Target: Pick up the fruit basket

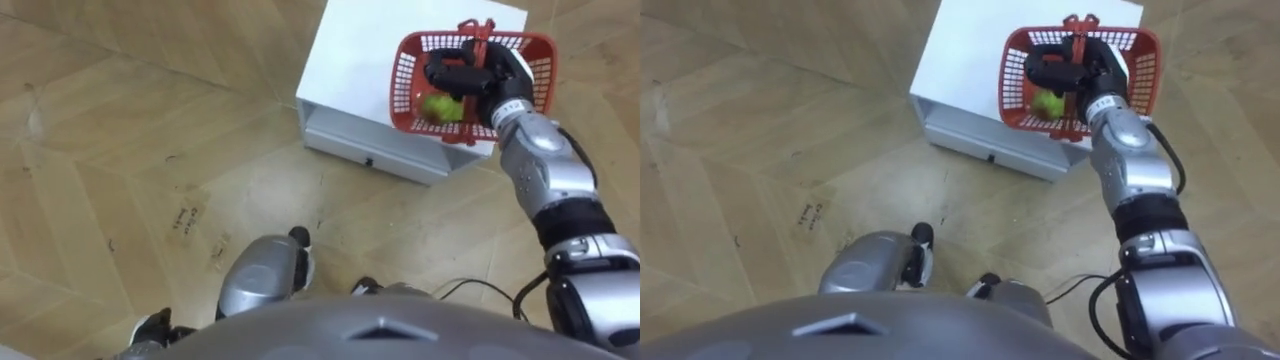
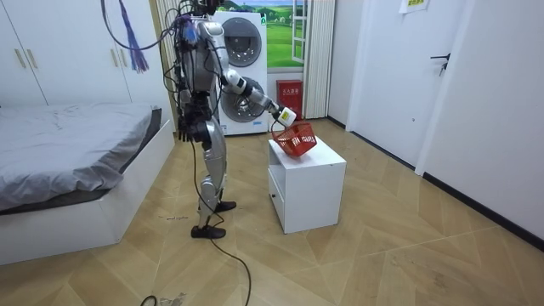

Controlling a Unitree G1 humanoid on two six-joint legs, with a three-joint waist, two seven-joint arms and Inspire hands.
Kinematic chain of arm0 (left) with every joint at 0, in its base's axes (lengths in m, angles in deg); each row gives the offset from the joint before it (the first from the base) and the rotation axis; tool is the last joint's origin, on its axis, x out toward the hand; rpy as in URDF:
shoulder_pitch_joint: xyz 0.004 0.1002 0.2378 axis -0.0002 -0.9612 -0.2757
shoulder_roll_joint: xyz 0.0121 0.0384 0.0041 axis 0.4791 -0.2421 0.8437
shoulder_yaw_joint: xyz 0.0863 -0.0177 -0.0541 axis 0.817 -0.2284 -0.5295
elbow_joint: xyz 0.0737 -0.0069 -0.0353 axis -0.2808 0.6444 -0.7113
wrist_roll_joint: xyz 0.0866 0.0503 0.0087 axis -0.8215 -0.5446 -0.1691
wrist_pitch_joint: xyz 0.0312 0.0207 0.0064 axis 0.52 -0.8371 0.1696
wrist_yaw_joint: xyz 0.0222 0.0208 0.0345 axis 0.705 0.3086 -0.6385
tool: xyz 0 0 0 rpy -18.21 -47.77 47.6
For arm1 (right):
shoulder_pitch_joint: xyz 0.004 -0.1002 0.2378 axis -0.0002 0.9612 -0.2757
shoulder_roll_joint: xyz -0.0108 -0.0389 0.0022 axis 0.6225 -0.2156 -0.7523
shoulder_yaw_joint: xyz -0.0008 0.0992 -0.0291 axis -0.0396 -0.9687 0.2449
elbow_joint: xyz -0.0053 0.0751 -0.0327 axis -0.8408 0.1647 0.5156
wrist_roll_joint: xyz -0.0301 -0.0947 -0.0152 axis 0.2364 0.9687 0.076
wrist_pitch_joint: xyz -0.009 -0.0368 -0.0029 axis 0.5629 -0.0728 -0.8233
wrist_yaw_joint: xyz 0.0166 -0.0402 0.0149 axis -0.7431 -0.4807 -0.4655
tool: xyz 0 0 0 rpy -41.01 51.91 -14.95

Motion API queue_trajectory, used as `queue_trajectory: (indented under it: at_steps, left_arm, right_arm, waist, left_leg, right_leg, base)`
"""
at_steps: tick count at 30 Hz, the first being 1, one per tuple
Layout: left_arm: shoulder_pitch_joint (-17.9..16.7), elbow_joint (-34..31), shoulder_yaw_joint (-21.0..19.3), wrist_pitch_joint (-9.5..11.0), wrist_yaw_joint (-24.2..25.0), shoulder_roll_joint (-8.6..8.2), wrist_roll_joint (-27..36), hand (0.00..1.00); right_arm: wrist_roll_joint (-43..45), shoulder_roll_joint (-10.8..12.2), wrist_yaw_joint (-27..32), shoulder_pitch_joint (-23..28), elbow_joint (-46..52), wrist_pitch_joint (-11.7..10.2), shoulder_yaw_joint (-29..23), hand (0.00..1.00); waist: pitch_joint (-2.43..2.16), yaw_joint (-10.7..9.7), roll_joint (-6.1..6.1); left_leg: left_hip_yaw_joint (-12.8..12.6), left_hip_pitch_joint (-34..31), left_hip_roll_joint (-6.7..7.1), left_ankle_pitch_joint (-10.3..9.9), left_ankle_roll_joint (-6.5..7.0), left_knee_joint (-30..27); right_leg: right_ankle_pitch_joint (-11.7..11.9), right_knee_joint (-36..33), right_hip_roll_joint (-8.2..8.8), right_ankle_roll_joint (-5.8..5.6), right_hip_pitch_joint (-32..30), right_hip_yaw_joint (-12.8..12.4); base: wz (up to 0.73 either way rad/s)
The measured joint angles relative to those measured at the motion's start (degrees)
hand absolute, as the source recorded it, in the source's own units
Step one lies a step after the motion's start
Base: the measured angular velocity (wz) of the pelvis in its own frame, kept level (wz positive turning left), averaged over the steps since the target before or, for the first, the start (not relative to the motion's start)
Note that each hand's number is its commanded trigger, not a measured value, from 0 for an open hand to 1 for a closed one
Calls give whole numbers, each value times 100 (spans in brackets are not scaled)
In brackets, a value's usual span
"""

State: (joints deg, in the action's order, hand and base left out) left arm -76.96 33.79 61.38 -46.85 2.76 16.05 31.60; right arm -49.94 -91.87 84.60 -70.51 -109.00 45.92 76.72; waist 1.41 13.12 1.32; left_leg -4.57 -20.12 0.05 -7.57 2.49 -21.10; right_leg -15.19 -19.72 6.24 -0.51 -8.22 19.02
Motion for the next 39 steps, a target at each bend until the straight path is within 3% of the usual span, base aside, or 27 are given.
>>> queue_trajectory:
  at_steps: [5, 16, 17, 18, 19, 31, 35, 39]
  left_arm:
    - [4, 8, -3, -1, 119, 4, 2, 0]
    - [127, 54, 58, 3, 102, 30, -24, 0]
    - [130, 39, 56, 3, 104, 31, -154, 0]
    - [135, 21, 55, 3, 102, 38, -249, 0]
    - [135, 17, 55, 3, 102, 38, -254, 0]
    - [208, 99, 53, 18, 98, 44, -252, 0]
    - [251, 104, 57, 30, 99, 51, -254, 0]
    - [283, 104, 57, 103, 100, 88, -255, 0]
  right_arm:
    - [-14, -22, 70, -281, -173, 0, -4, 100]
    - [-815, -290, 271, -751, -704, 0, -62, 100]
    - [-816, -315, 252, -796, -818, 0, -60, 80]
    - [-812, -344, 247, -814, -856, 1, -58, 51]
    - [-811, -355, 238, -833, -874, 1, -60, 0]
    - [-825, -594, 82, -1108, -1704, -1, -238, 0]
    - [-823, -619, 86, -1180, -1705, -1, -239, 0]
    - [-818, -621, 127, -1240, -1705, -2, -240, 0]
  waist:
    - [0, 82, -46]
    - [4, 154, -35]
    - [4, 166, -36]
    - [5, 183, -33]
    - [5, 197, -33]
    - [17, 270, -24]
    - [72, 278, -23]
    - [72, 277, -23]
  left_leg:
    - [28, -193, 12, -2, 4, -61]
    - [215, -328, 365, 37, 168, 44]
    - [215, -328, 377, 32, 179, 45]
    - [214, -338, 381, 22, 194, 45]
    - [212, -347, 383, 21, 196, 45]
    - [198, -383, 382, 24, 200, 86]
    - [190, -391, 382, 24, 200, 109]
    - [184, -426, 391, 24, 200, 145]
  right_leg:
    - [-5, -19, 7, 5, -151, 17]
    - [-168, -273, 369, -205, -310, 312]
    - [-171, -313, 389, -210, -329, 310]
    - [-171, -315, 395, -210, -338, 317]
    - [-171, -316, 399, -210, -350, 325]
    - [-180, -321, 431, -223, -394, 488]
    - [-179, -294, 428, -223, -405, 487]
    - [-179, -291, 434, -224, -456, 484]
  base:
    - [4]
    - [15]
    - [4]
    - [0]
    - [-3]
    - [0]
    - [0]
    - [0]
